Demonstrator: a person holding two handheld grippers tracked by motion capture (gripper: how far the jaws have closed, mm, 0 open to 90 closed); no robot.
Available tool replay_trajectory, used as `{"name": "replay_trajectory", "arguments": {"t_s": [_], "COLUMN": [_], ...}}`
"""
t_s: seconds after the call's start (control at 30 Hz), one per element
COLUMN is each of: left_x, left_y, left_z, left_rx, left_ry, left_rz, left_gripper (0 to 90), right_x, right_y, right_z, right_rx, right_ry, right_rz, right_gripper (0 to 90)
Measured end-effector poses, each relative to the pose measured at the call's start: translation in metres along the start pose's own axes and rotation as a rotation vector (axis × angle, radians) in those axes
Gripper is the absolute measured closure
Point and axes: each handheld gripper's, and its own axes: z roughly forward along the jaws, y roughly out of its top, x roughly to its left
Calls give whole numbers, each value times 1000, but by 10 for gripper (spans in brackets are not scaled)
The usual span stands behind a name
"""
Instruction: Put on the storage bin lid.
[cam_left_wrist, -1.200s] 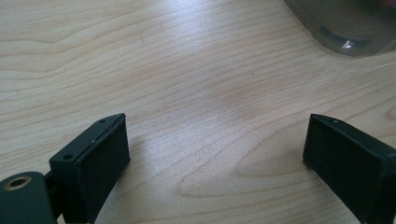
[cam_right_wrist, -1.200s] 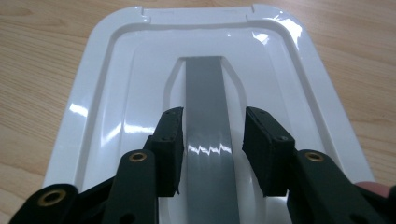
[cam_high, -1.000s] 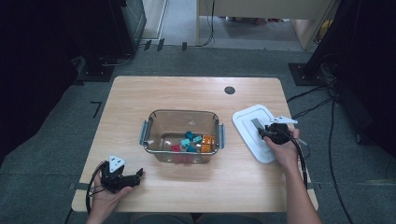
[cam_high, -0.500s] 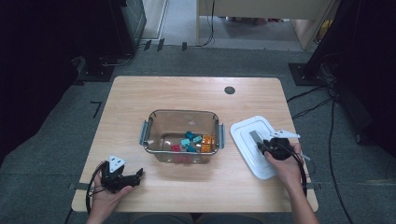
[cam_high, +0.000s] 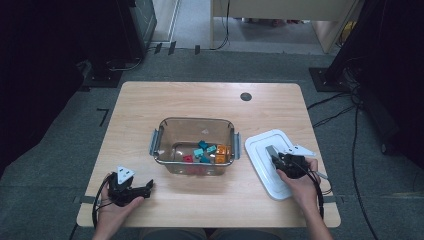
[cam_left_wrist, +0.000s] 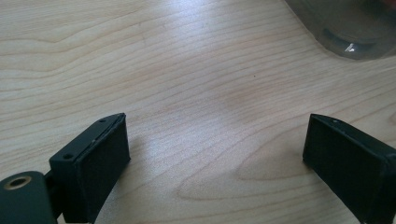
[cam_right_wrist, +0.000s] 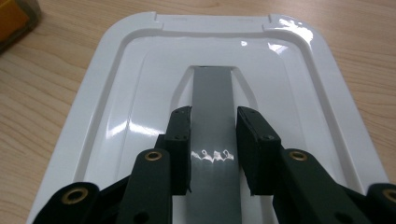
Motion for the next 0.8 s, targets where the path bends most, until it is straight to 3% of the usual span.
{"name": "replay_trajectory", "arguments": {"t_s": [0.1,0.27,0.57,0.8], "left_x": [0,1,1,1], "left_y": [0,0,0,0], "left_z": [0,0,0,0], "left_rx": [0,-1,-2,-2], "left_ry": [0,-3,-3,-3], "left_rz": [0,1,1,0], "left_gripper": [70,70,70,70], "right_x": [-3,-13,-18,-8], "right_y": [3,13,50,76], "right_z": [-1,-12,-44,-59], "right_rx": [10,-32,-91,-133], "right_ry": [3,48,75,131], "right_rz": [11,56,20,-41], "right_gripper": [682,683,683,682]}}
